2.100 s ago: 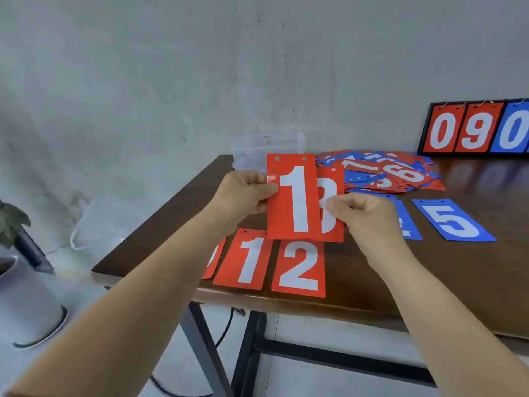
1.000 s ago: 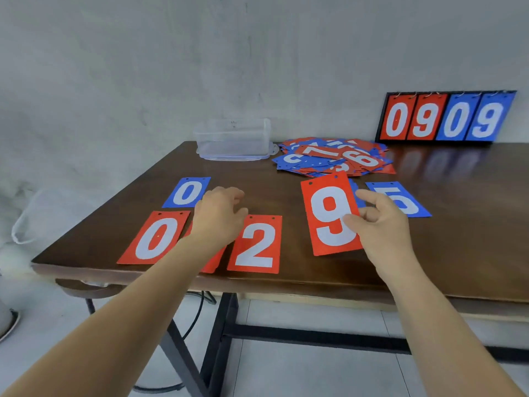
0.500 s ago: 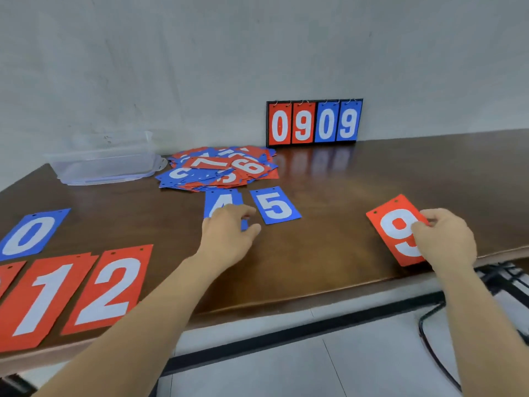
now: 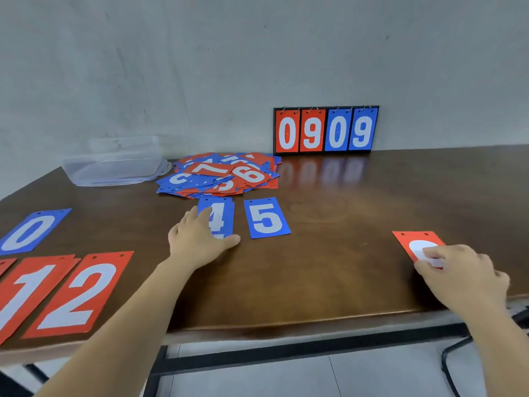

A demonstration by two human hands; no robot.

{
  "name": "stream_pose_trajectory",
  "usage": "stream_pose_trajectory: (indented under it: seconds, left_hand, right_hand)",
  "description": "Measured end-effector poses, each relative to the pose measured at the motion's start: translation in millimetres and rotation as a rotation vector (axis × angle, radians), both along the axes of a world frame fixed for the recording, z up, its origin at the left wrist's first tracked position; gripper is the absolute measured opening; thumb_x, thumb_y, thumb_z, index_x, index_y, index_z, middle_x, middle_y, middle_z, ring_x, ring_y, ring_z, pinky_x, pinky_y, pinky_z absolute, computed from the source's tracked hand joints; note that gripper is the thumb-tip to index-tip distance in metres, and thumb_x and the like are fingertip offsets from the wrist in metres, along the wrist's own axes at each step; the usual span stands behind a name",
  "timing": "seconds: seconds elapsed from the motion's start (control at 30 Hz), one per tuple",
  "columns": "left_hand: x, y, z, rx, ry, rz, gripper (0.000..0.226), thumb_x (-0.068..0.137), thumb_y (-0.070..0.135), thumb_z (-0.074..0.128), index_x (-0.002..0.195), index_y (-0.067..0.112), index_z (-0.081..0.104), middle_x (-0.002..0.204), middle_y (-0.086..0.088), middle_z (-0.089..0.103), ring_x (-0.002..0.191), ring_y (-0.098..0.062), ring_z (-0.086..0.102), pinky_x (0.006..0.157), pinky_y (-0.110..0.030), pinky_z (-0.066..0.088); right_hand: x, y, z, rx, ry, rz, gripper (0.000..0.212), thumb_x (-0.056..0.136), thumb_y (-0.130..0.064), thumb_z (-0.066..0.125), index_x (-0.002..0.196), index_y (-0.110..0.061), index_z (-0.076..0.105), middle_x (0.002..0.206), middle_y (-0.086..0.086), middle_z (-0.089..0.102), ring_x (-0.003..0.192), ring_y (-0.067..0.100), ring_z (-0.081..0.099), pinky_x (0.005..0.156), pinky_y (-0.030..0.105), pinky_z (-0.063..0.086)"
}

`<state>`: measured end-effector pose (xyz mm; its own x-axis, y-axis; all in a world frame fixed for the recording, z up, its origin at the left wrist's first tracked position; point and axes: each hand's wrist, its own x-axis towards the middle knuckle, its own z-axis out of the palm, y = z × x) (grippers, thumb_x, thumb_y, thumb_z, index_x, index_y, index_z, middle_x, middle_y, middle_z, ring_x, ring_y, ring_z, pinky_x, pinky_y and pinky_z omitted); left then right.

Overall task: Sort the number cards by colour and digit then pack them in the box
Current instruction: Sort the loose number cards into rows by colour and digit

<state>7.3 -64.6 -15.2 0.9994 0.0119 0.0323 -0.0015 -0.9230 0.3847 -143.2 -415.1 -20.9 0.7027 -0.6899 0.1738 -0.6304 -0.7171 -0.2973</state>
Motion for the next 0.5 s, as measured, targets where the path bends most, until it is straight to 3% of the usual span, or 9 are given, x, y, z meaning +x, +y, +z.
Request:
stream_pose_trajectory:
  seconds: [0.07,0.13,0.27,0.4,0.5]
  left_hand:
    - [-1.8,4.6,-0.8,0.005,0.060,-0.008,0.090,0.078,0.072,0.057,0.150,0.028,0.026,0.157,-0.001,0.028,0.143,-0.021,0.028,0.116,-0.041,0.021]
    - [-2.9,7.1,-1.6,0.024,0.072,-0.017,0.087,0.080,0.073,0.053,0.150,0.028,0.029,0.155,-0.001,0.032,0.141,-0.021,0.032,0.115,-0.040,0.024]
    - [-3.5,8.6,-2.9,0.074,0.018,-0.013,0.084,0.079,0.075,0.051,0.147,0.027,0.037,0.145,0.002,0.048,0.132,-0.019,0.044,0.109,-0.036,0.030]
    - [-6.2,5.2,2.7,0.301,-0.067,0.002,0.079,0.078,0.080,0.042,0.139,0.031,0.048,0.124,0.000,0.061,0.115,-0.019,0.052,0.100,-0.031,0.034]
    - [-8.3,11.7,-0.8,0.372,-0.151,-0.035,0.079,0.076,0.083,0.038,0.135,0.032,0.054,0.114,0.003,0.064,0.109,-0.015,0.053,0.099,-0.029,0.032]
  right_hand:
    - [1.3,1.8,8.7,-0.002,0.006,-0.002,0.020,0.090,-0.031,0.054,0.095,-0.022,0.071,0.096,0.006,0.056,0.094,0.028,0.039,0.083,0.037,0.028]
    - [7.3,13.7,21.6,0.015,-0.074,0.058,0.022,0.091,-0.031,0.055,0.107,-0.025,0.069,0.109,0.009,0.062,0.107,0.033,0.046,0.090,0.040,0.034]
    - [41.3,75.1,35.3,0.029,-0.242,0.458,0.030,0.090,-0.027,0.058,0.118,-0.021,0.065,0.122,0.004,0.062,0.114,0.028,0.050,0.094,0.039,0.041]
    - [93.5,150.5,25.3,-0.004,-0.101,0.769,0.041,0.095,-0.033,0.052,0.135,-0.024,0.052,0.135,-0.003,0.052,0.122,0.019,0.044,0.097,0.033,0.038]
    - [124.1,178.0,13.3,-0.068,0.041,0.837,0.049,0.098,-0.035,0.048,0.144,-0.022,0.040,0.145,0.000,0.042,0.132,0.021,0.034,0.105,0.035,0.032]
